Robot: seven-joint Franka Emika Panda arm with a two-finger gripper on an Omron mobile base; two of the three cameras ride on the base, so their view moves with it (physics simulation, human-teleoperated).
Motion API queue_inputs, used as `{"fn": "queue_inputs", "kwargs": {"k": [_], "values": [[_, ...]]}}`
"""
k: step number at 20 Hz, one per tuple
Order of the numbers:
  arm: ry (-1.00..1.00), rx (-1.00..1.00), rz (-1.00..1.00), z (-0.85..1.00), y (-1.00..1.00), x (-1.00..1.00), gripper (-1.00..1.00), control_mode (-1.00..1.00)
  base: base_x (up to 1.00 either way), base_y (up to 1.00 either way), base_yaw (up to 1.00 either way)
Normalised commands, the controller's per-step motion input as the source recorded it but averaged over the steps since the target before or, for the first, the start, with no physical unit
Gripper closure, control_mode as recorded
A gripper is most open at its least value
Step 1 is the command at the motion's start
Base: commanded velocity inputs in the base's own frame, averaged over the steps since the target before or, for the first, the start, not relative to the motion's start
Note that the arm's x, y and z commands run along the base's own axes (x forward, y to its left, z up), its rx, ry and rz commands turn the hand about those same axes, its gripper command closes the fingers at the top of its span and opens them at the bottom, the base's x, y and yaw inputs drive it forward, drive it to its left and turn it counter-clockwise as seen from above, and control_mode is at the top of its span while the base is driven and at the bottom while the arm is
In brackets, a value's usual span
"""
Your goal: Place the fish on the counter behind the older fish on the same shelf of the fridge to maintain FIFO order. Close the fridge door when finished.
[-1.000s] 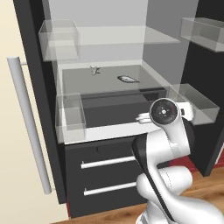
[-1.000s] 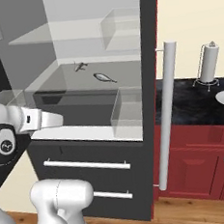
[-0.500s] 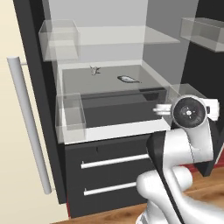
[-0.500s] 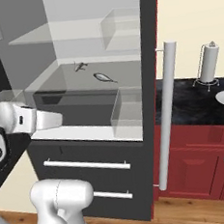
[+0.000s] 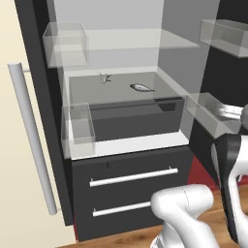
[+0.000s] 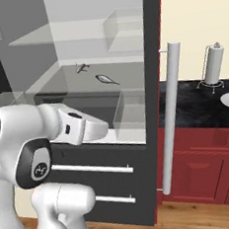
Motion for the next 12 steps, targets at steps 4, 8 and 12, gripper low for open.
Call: {"fn": "queue_inputs", "kwargs": {"k": [4, 8, 12], "values": [[-0.19, 0.23, 0.06, -0.14, -1.00, -0.03, -1.00, -1.00, 0.00, 0.00, 0.00], [-0.27, 0.24, 0.08, -0.29, -1.00, 0.00, -1.00, -1.00, 0.00, 0.00, 0.00], [-0.10, 0.16, 0.11, -0.24, -0.85, 0.02, -1.00, -1.00, 0.00, 0.00, 0.00]]}}
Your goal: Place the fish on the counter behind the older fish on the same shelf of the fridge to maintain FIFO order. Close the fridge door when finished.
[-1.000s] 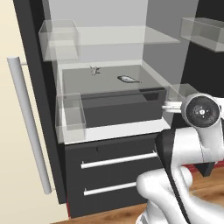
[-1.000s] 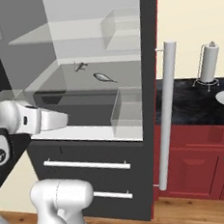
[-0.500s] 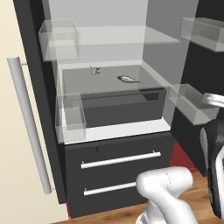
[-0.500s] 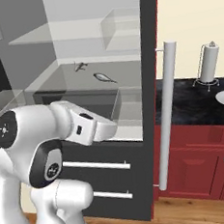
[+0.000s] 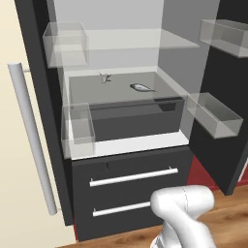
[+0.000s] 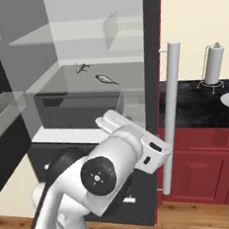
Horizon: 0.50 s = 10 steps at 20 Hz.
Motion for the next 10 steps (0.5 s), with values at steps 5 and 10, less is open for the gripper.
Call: {"fn": "queue_inputs", "kwargs": {"k": [5, 10], "values": [[-0.05, 0.16, 0.13, -0.20, -0.72, 0.27, -1.00, -1.00, 0.00, 0.00, 0.00], [-0.19, 0.15, 0.18, -0.02, -0.70, 0.05, -1.00, -1.00, 0.00, 0.00, 0.00]]}}
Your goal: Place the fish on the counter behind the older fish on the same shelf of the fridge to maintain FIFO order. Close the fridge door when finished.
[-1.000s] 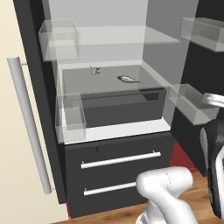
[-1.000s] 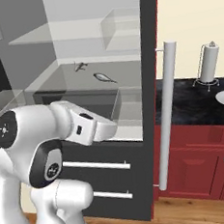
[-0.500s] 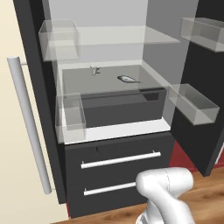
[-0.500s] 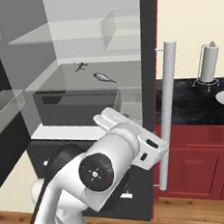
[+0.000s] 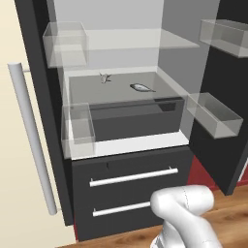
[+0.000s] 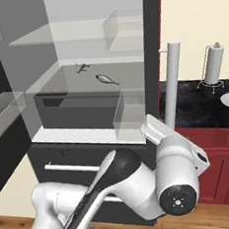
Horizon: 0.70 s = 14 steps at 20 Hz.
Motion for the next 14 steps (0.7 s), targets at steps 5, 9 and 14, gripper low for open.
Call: {"fn": "queue_inputs", "kwargs": {"k": [5, 9, 14], "values": [[-0.16, 0.16, 0.16, 0.00, -0.60, 0.02, -1.00, -1.00, 0.00, 0.00, 0.00], [-0.14, 0.21, 0.22, -0.06, -0.41, 0.28, -1.00, -1.00, 0.00, 0.00, 0.00], [-0.09, 0.20, 0.25, -0.13, -0.44, 0.29, -1.00, -1.00, 0.00, 0.00, 0.00]]}}
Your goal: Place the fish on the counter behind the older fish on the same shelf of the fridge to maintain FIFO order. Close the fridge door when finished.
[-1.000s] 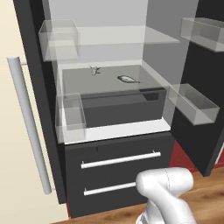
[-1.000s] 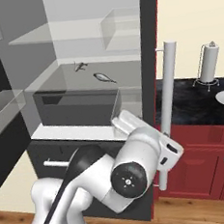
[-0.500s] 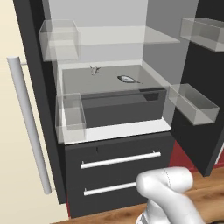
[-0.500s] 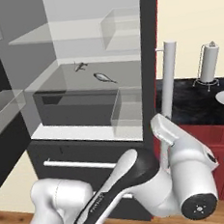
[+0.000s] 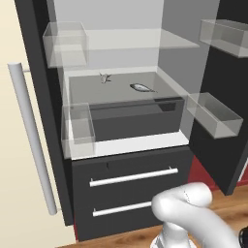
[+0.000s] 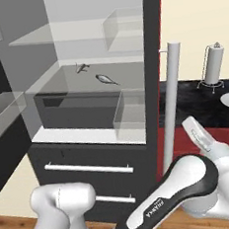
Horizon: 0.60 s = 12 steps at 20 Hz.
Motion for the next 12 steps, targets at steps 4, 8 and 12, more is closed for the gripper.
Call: {"fn": "queue_inputs", "kwargs": {"k": [4, 8, 12], "values": [[-0.02, 0.19, 0.26, -0.24, -0.13, 0.64, -1.00, -1.00, 0.00, 0.00, 0.00], [0.00, 0.19, 0.24, -0.30, -0.01, 0.85, -1.00, -1.00, 0.00, 0.00, 0.00], [0.00, 0.01, 0.04, -0.21, -0.14, 0.31, -1.00, -1.00, 0.00, 0.00, 0.00]]}}
